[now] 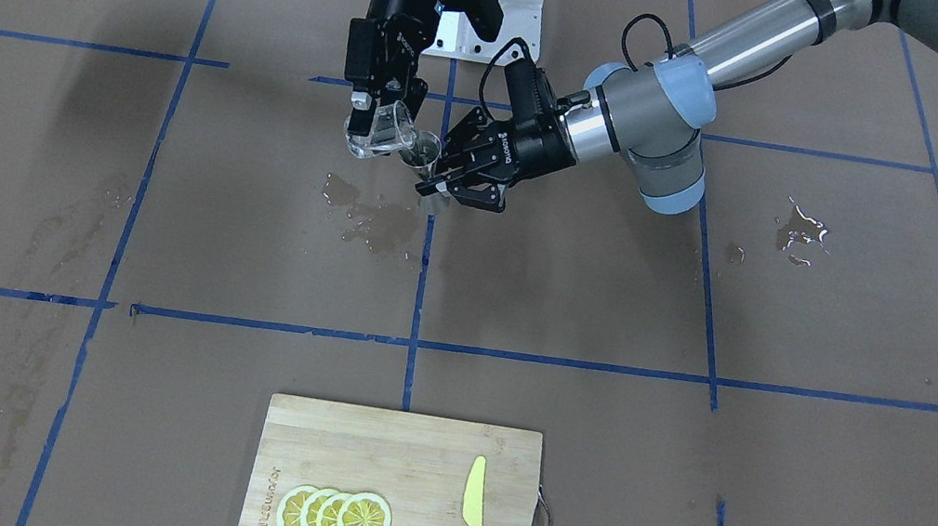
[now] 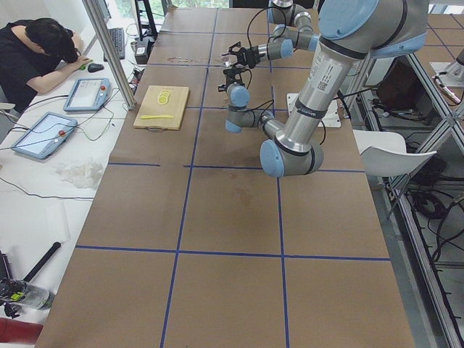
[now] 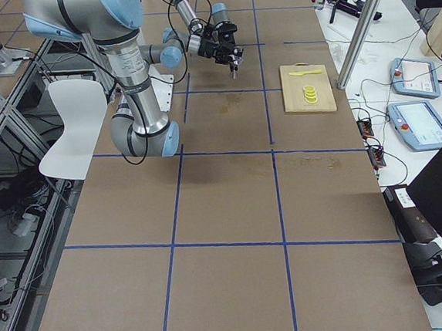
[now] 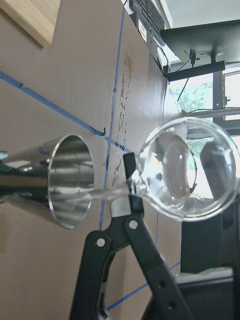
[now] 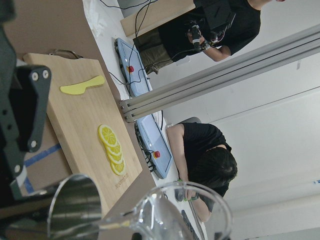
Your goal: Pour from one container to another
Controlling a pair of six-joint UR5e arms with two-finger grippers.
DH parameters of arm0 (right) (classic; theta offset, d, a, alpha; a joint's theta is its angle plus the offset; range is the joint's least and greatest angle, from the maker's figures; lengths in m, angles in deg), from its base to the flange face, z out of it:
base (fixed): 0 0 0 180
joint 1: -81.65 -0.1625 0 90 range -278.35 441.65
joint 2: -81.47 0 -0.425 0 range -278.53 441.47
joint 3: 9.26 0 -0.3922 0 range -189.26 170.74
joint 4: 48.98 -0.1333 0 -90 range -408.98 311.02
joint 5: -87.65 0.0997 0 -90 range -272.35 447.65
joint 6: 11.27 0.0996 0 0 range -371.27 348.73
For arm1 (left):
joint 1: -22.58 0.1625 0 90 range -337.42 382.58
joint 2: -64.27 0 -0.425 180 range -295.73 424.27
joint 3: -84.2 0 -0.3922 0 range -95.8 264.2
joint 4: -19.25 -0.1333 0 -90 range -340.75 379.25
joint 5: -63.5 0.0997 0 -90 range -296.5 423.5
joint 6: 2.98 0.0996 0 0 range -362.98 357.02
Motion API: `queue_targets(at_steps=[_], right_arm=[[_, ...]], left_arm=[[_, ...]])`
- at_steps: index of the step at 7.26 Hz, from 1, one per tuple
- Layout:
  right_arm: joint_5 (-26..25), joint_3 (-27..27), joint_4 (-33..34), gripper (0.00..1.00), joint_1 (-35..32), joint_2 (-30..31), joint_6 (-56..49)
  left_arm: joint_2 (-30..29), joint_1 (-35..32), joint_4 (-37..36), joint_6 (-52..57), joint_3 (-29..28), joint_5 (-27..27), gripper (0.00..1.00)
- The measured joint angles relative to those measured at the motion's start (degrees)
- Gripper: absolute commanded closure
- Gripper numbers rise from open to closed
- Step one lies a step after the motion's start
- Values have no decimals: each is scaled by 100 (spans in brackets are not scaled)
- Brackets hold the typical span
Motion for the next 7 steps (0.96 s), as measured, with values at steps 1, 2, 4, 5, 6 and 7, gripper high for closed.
queue_targets(at_steps=[1,2,4,5,6,7], right_arm=[[-19,0,19,100,0,-3,-67],[-29,0,26,100,-4,-5,-123],[-39,0,29,100,-11,-6,-287],[-40,0,30,100,-14,-6,-331],[-40,0,30,100,-16,-6,-378],[-41,-1,30,100,-18,-6,-428]], left_arm=[[0,12,2,0,3,10,100],[0,23,4,0,6,17,100],[0,32,6,0,9,21,100],[0,39,6,0,9,22,100],[0,47,5,0,9,22,100],[0,55,7,0,13,22,100]])
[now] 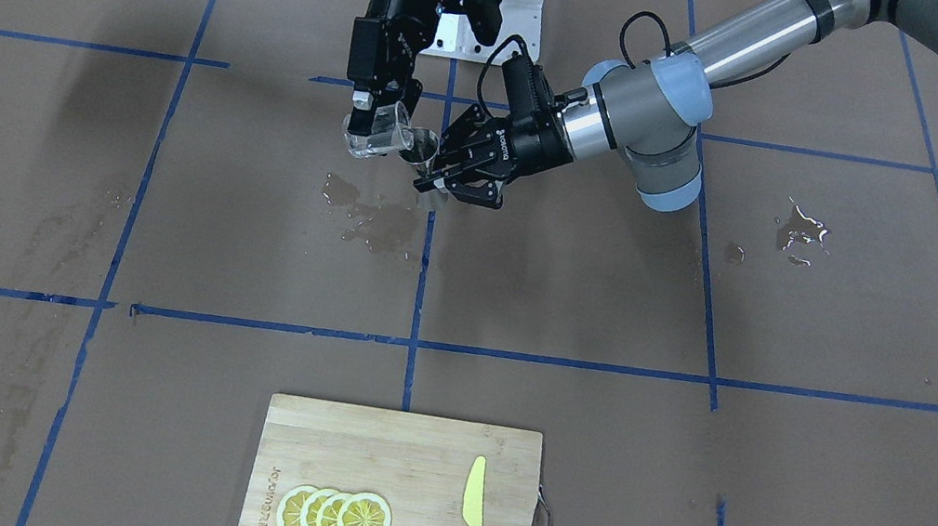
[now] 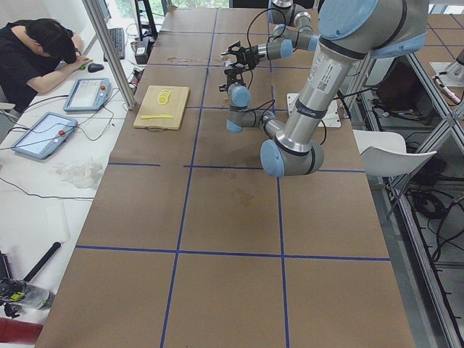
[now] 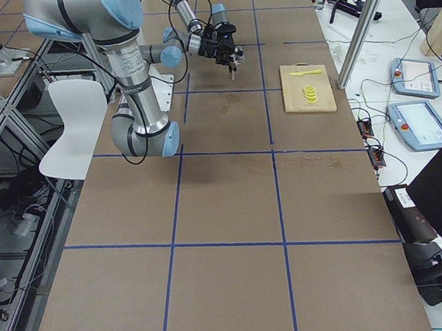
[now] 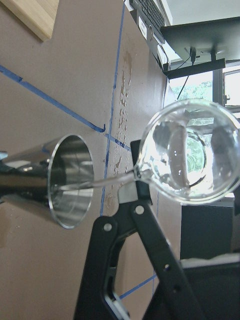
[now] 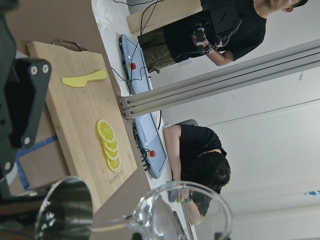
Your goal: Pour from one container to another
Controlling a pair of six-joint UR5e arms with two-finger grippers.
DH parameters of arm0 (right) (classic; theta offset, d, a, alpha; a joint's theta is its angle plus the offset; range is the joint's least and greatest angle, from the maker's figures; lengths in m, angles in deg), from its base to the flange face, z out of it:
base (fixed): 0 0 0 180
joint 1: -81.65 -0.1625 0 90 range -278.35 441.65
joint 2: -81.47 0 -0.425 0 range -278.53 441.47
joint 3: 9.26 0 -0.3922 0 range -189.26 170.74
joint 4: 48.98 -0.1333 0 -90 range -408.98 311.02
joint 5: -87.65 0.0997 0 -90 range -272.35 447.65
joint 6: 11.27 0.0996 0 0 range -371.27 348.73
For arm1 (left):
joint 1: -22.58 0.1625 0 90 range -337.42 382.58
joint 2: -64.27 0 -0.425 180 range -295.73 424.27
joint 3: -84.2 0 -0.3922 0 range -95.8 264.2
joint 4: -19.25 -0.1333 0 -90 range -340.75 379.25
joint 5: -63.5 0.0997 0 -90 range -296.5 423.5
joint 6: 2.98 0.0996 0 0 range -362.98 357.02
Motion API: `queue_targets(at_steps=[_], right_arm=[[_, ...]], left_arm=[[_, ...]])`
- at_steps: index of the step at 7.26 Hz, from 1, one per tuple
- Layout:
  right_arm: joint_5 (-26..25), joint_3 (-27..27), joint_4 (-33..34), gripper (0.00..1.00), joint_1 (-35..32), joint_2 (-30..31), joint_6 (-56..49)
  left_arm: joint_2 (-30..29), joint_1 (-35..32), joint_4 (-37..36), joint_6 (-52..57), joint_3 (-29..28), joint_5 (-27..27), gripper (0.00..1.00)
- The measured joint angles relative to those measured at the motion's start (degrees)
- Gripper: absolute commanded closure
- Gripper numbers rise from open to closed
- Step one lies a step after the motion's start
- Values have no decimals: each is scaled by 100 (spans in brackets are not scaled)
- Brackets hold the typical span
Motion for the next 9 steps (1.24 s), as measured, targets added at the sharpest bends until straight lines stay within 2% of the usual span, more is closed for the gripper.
queue_targets(at_steps=[9], right_arm=[[-144,7,0,100,3,-23,-473]], left_arm=[[4,18,2,0,14,0,100]])
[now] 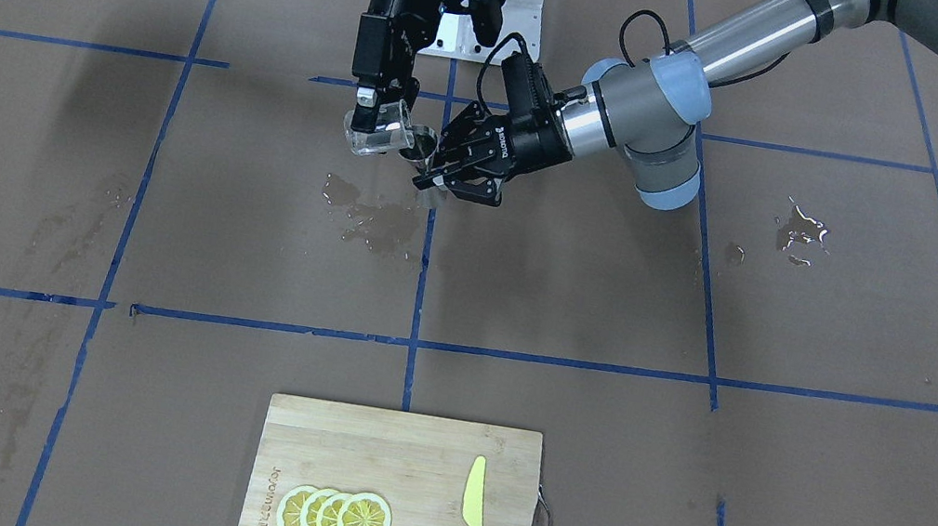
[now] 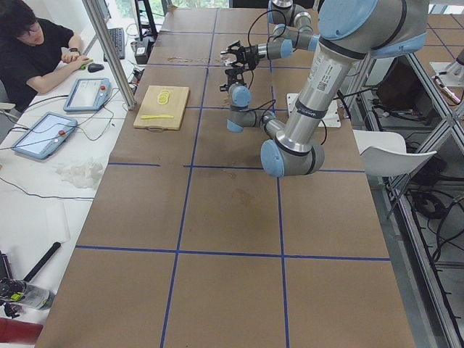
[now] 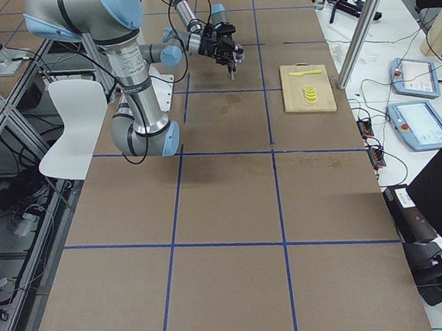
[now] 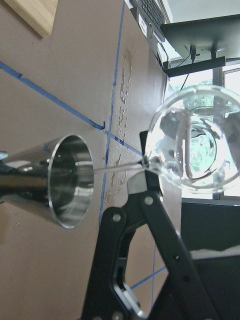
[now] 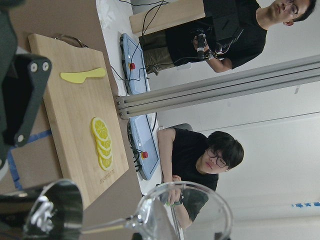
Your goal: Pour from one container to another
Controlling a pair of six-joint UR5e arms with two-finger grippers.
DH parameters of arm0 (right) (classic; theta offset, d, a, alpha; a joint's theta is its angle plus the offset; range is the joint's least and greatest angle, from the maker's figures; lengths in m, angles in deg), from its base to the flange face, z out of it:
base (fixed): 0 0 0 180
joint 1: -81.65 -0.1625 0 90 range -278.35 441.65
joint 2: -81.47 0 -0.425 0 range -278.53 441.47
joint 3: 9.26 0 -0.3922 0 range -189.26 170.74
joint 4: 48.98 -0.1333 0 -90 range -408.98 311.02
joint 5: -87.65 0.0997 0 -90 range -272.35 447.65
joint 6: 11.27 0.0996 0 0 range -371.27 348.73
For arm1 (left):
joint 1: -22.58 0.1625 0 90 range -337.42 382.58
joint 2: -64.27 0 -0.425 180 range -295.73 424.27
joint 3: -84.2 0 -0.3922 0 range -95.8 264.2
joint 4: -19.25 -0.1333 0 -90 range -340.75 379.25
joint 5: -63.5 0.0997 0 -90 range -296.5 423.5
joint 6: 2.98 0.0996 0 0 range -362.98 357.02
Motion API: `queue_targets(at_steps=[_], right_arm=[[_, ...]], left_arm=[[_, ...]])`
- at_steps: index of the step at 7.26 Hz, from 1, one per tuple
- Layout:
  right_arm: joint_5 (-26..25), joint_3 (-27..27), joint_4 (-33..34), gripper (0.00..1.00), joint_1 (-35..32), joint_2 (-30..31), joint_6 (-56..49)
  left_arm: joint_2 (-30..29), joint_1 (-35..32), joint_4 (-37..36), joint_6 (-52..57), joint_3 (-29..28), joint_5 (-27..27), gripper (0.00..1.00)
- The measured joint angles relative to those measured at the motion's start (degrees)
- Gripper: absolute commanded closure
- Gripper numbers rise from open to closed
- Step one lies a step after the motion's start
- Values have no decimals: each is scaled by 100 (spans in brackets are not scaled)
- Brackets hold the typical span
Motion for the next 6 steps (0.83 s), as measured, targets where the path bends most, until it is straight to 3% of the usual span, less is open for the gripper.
queue_targets(at_steps=[6], right_arm=[[30,-37,-86,100,-41,-96,-11]], left_arm=[[1,2,0,0,0,0,100]])
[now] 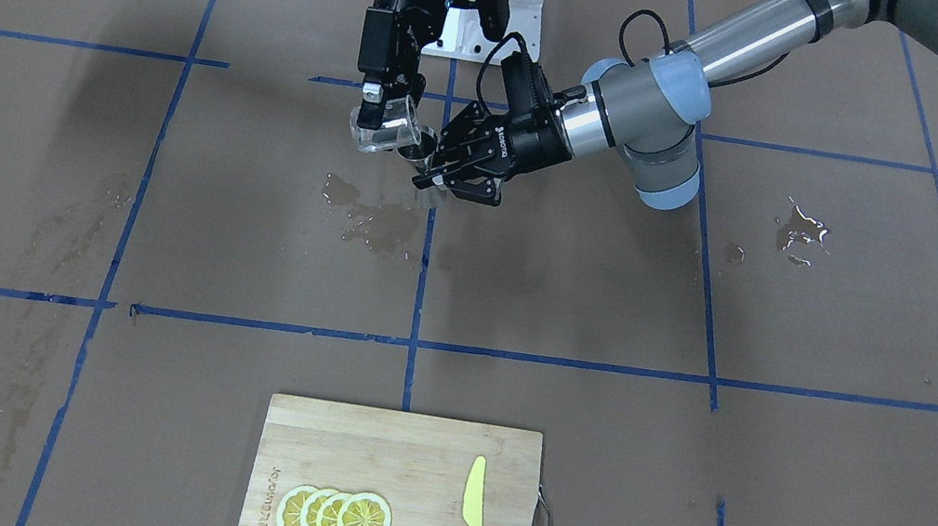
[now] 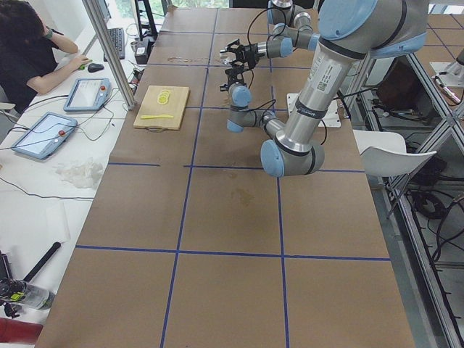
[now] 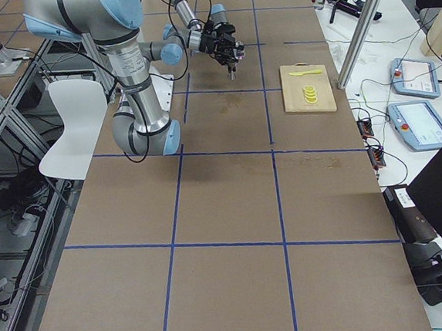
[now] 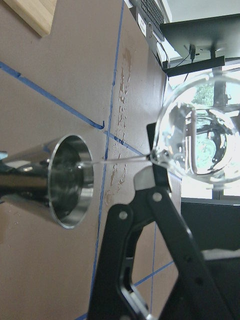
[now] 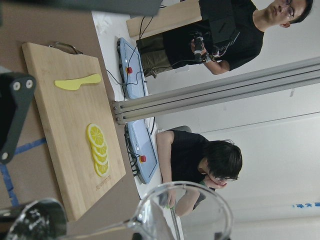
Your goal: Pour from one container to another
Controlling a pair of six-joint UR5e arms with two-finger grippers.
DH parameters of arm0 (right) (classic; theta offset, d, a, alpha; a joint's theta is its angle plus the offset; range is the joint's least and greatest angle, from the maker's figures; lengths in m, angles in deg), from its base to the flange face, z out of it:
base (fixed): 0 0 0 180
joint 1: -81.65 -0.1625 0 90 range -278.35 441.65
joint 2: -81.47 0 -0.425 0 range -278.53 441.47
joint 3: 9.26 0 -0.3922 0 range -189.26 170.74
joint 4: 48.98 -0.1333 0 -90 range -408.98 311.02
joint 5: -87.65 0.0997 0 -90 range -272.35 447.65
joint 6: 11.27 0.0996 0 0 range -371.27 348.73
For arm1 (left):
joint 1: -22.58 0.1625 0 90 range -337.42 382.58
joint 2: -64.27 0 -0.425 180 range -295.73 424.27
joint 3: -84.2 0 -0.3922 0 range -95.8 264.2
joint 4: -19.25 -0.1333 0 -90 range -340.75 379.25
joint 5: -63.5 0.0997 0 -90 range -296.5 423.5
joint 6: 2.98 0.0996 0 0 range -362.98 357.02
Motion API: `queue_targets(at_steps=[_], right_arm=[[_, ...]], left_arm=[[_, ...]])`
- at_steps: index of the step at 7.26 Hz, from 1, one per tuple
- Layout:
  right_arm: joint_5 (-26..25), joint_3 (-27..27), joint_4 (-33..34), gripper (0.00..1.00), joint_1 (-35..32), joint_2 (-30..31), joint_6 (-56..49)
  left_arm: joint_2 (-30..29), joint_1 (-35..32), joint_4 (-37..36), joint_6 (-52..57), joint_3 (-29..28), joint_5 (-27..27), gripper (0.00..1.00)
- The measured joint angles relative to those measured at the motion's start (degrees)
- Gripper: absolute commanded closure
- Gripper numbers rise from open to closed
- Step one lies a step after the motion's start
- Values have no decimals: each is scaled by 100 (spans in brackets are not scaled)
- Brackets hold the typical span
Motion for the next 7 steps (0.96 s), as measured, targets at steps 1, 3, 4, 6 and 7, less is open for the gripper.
queue_targets(at_steps=[1,3,4,6,7], right_arm=[[41,-18,-121,100,-13,10,129],[242,-33,-572,100,-45,56,527],[380,-36,-755,100,-58,84,954],[617,-117,-873,100,-80,134,1958],[704,-233,-884,100,-88,210,2370]], left_arm=[[3,0,0,0,0,0,100],[9,-1,0,0,0,0,100],[11,-5,0,0,3,0,100],[12,-8,0,0,7,0,100],[13,-9,0,0,8,2,100]])
